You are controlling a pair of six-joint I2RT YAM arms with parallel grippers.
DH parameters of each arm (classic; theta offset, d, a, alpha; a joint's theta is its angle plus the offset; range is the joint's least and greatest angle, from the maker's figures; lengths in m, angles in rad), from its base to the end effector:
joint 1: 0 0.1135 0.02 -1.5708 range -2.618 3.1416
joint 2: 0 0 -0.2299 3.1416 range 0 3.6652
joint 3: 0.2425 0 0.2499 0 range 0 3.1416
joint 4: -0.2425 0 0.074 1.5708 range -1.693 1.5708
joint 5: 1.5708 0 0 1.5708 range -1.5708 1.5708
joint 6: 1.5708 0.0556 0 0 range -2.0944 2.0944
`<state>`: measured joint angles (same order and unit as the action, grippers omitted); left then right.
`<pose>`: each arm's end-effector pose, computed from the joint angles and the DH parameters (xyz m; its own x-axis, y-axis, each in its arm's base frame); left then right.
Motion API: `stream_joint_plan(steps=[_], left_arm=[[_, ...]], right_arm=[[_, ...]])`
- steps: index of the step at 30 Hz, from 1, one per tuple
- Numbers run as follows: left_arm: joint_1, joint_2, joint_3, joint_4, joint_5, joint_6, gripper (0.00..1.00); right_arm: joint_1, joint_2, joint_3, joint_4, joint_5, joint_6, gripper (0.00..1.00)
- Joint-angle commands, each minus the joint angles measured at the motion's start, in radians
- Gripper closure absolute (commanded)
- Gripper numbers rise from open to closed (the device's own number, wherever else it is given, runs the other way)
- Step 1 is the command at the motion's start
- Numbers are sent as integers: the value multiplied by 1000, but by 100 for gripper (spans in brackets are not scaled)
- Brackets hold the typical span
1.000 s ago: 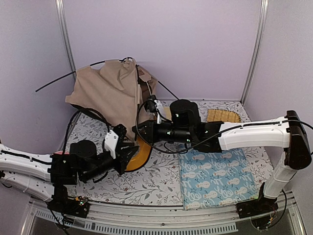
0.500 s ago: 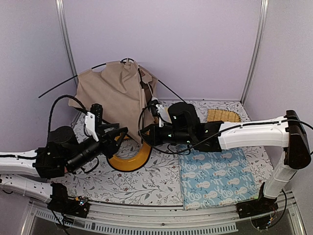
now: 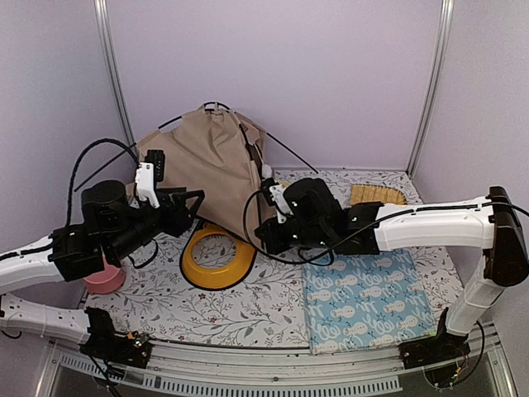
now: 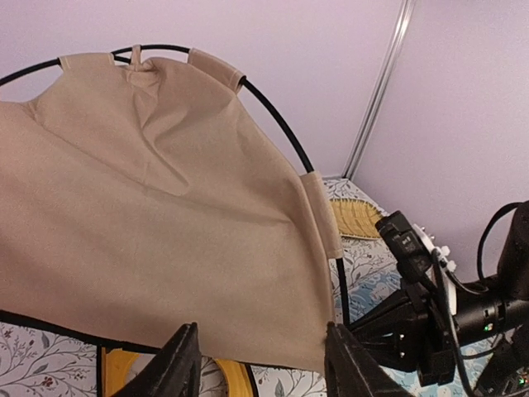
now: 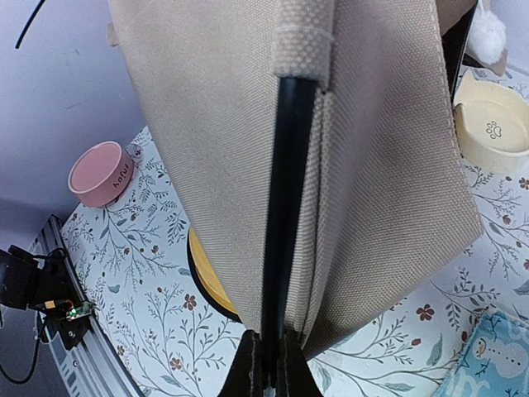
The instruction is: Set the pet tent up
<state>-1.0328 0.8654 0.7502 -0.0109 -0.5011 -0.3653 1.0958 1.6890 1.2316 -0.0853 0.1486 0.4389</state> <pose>0.1462 -0.1929 0.3048 -0.2420 -0.2059 -0.9482 0.4524 0.8406 -0.2980 0.1910 0.3535 0.2219 -0.5629 -0.1756 -0.8076 -0.6433 0.7067 0.2947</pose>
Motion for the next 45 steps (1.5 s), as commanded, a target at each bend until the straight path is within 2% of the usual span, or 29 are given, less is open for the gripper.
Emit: stream_joint_plan(steps=[1, 5, 10, 19, 25, 34, 40, 45], left_arm=[[55, 31, 12, -43, 150, -42, 48], [61, 68, -25, -6, 272, -110, 46], [62, 100, -134, 118, 384, -242, 40], [99, 130, -206, 268, 408, -396, 26], [147, 125, -270, 423, 413, -534, 24], [198, 183, -298, 537, 425, -750, 27], [203, 211, -297, 594, 446, -821, 35], [202, 243, -302, 649, 484, -865, 47]], right_arm=[[-40, -77, -3, -41, -5, -36, 100], [-52, -78, 33, -25, -103, 0, 100], [-53, -45, 106, -4, -181, 16, 100], [-52, 9, 186, 43, -282, 49, 100], [-53, 34, 193, 84, -330, 94, 100], [-52, 51, 197, 125, -366, 144, 100], [-53, 61, 203, 144, -373, 155, 100], [-54, 74, 217, 147, -367, 155, 100]])
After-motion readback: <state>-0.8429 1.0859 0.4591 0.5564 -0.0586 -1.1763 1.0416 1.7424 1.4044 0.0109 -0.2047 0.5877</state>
